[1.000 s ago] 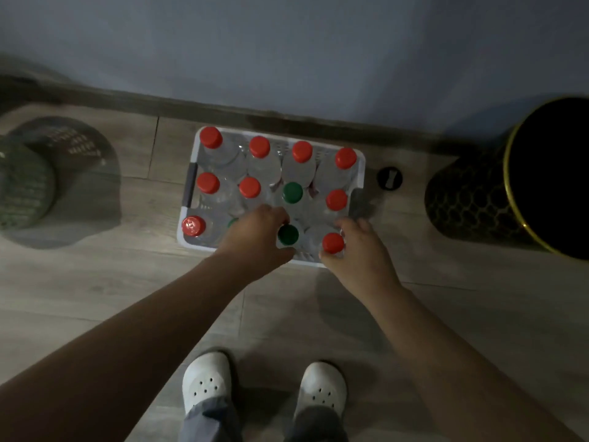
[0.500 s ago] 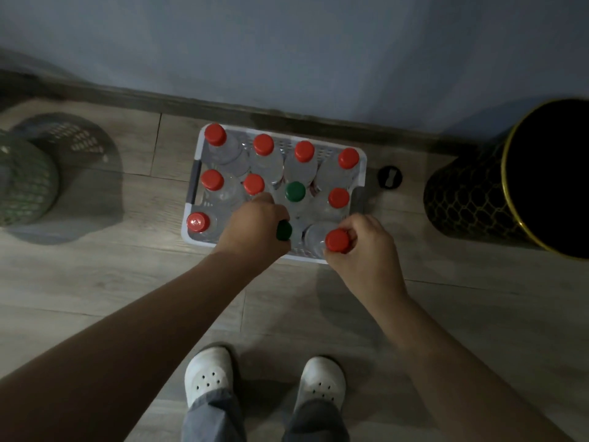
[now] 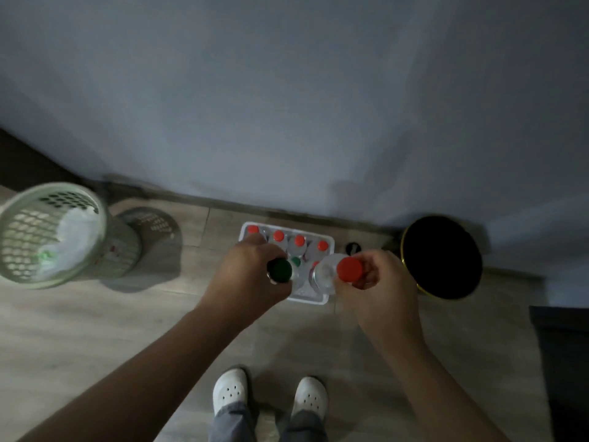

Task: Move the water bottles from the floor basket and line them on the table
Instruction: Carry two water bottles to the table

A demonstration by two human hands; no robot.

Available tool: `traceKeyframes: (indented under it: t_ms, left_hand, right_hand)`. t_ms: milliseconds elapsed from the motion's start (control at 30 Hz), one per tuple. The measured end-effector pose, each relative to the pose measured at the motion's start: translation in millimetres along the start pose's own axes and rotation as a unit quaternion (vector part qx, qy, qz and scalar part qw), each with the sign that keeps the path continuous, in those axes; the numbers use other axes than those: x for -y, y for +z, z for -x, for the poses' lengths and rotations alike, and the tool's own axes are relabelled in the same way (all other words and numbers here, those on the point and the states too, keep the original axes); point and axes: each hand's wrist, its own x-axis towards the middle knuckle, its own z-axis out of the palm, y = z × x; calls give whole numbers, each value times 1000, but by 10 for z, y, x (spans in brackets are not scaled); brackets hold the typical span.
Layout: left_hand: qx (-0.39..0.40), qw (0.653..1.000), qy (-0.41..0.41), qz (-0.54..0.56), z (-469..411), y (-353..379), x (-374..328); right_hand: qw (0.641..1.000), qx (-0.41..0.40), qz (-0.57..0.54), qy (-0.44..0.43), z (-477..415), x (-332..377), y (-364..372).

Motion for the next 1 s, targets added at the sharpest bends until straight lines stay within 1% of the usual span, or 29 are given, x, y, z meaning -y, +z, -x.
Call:
traceKeyframes:
  t_ms: [133,267,333,433,533,700,800,933,1000]
  left_hand:
    - [-55,998,37,12,225,-965,-499]
    - [-137,986,87,39,514,-2004,-1084]
    - [-185,974,105,73,671,-2531,-1405]
    - [-248,949,123,154,902,-3266,-1850]
    - [-310,915,162,203,1113,-3936,-2273]
    - [-366,864,236,252,1531,-4782,-2900]
    - [-396,832,276,273,1774,-5138,-3181]
    - [-418,793,306,320,2078,-5470,-3490]
    - [-429,777,321,332,2233,-5586,-3620]
  right_hand:
    - [999,-35,-15,-30,67,861,-709]
    - [992,-76,-12,-105,233,1788,-1510]
    - [985,-101,-49,-134,309,2276,-1922]
    - [969,-136,-110,-173,423,3025,-2502]
    - [949,-164,-155,-220,560,3710,-3037]
    - [894,-198,-249,-315,921,4581,-3685]
    - [856,-188,-341,-340,1116,4981,-3950]
    - [836,-148,-385,-362,1310,5377,-4201]
    - [817,-116,-416,-382,1402,5535,-4318]
